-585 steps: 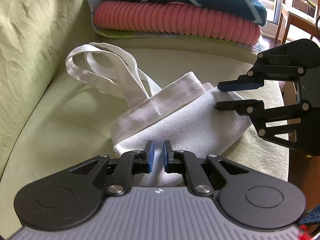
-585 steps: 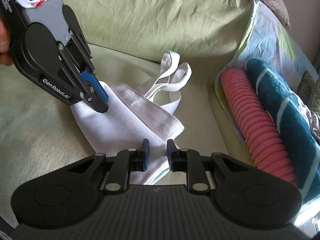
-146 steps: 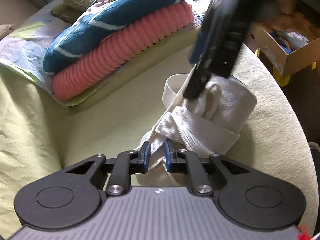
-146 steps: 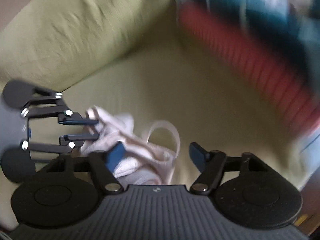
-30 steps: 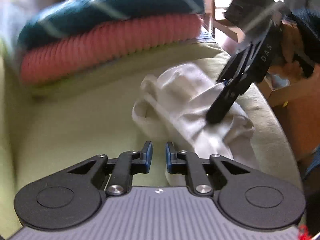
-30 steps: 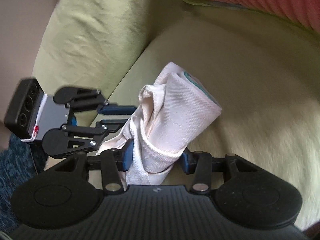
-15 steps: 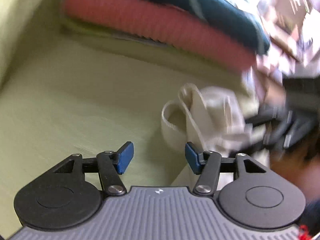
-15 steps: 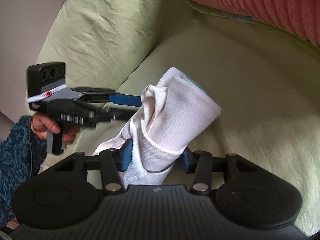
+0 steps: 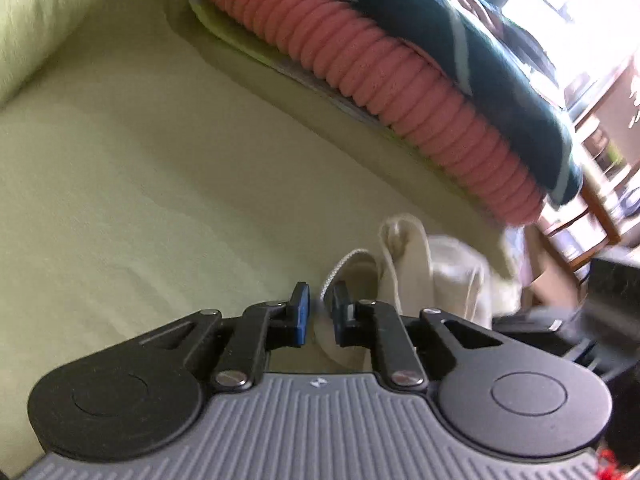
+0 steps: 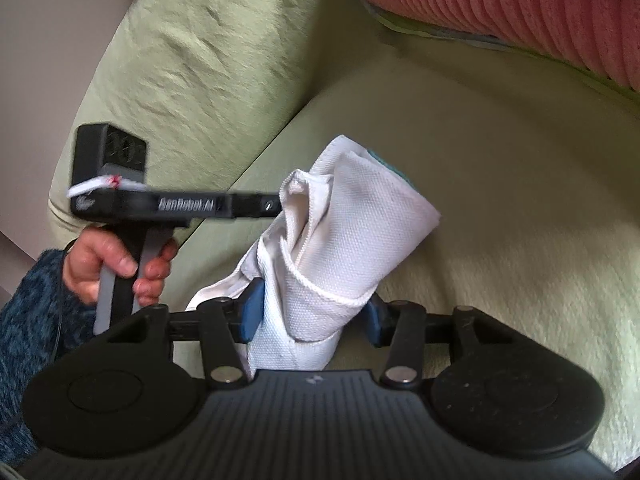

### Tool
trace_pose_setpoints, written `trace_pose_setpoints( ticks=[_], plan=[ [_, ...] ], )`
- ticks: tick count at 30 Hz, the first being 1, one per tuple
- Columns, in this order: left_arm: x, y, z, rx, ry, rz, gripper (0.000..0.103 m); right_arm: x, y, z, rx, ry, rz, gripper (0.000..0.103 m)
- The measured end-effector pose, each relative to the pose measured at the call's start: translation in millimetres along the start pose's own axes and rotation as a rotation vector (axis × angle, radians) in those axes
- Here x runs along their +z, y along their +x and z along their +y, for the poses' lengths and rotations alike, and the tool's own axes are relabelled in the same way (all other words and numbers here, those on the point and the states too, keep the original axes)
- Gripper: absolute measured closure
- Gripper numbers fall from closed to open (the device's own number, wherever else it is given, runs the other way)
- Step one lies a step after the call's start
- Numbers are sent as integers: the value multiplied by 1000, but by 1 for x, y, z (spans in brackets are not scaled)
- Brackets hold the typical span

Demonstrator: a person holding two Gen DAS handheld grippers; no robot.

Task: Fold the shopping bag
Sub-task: 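Release the wrapped bag and lift the left gripper away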

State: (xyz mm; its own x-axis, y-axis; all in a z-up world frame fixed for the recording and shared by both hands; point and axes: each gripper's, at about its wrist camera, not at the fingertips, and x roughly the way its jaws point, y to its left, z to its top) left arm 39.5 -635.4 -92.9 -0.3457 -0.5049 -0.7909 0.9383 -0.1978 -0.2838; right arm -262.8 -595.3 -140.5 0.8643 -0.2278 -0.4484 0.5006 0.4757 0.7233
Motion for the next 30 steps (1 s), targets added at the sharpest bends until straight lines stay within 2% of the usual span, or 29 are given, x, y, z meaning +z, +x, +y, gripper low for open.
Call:
trace_pose_setpoints(
  ticks=[4, 8, 9, 11, 13, 15, 18, 22, 23, 25, 26, 27, 30],
  plan=[
    [-19, -11, 1, 39, 21, 20, 88, 3, 0, 5, -18, -30, 18, 57],
    [-35, -25, -12, 76, 98, 11, 88, 5, 1, 9, -31, -49, 36, 56],
    [-35, -27, -12, 72, 94, 8, 87, 6, 2, 9, -33, -51, 41, 56],
    [-31, -34, 2, 23, 9, -4, 86, 8, 3, 9, -38, -51, 49, 56],
    [-30, -50, 18, -21, -51, -33, 52, 8, 3, 8, -43, -44, 48, 57],
    [-36, -64, 27, -39, -43, -54, 51, 7, 3, 7, -38, -41, 42, 56],
    [-56, -80, 27, -36, 82, -53, 51, 5, 3, 6, -30, -36, 33, 56],
    [-86, -82, 3, -31, 288, -6, 53, 4, 4, 7, -30, -38, 26, 56],
    [-93, -81, -4, -16, 345, -7, 53, 3, 4, 7, -30, -38, 24, 56],
    [-105, -68, -18, 90, 493, 6, 52, 3, 5, 6, -28, -43, 24, 56],
    [-109, -66, -22, 102, 537, -12, 52, 3, 5, 6, -26, -45, 25, 56],
    [-111, -66, -26, 94, 570, -42, 54, 4, 5, 5, -23, -45, 26, 56],
    [-109, -64, -29, 84, 615, -65, 55, 5, 4, 2, -10, -43, 32, 56]
  ],
)
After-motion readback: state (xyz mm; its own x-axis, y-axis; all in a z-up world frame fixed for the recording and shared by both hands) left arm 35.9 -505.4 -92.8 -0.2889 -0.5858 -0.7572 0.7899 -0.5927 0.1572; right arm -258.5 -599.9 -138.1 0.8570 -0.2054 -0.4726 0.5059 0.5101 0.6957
